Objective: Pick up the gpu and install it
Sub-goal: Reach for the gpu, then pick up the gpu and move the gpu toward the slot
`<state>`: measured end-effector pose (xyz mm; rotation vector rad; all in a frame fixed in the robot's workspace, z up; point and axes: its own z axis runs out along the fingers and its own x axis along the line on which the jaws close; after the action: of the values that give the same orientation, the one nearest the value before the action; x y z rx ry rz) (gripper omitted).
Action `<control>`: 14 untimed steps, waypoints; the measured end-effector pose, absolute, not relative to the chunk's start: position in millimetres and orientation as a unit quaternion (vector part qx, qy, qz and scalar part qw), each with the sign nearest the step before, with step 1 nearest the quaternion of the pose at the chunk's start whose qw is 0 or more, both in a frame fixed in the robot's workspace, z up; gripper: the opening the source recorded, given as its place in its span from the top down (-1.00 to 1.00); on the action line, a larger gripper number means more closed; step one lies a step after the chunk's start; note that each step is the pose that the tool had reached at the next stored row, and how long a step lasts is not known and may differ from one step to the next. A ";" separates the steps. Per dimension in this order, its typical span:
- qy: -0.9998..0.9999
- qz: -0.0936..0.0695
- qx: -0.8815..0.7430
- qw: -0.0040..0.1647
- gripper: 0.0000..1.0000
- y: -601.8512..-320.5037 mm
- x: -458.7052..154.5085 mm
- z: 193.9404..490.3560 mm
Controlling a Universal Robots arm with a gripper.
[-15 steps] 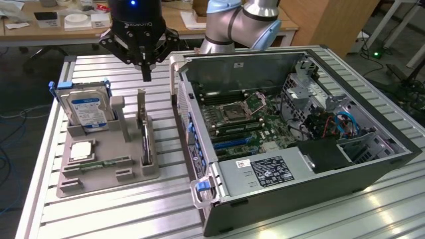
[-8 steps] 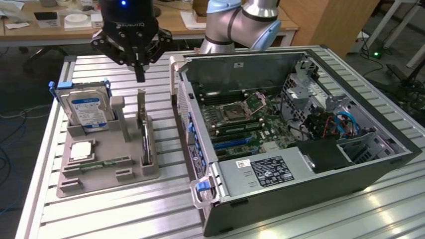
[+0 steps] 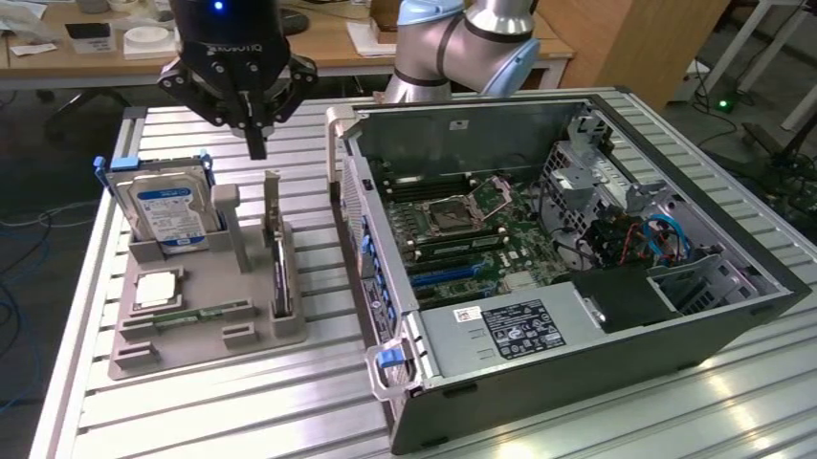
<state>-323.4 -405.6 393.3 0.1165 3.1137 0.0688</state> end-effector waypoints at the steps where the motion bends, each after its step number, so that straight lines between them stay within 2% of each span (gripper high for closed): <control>1: 0.999 0.022 0.037 0.013 0.79 -405.6 -324.7 393.3; 14: 0.999 0.022 0.037 0.012 0.79 -405.7 -327.2 393.3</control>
<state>-327.2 -405.7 393.3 0.1166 3.1137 0.0688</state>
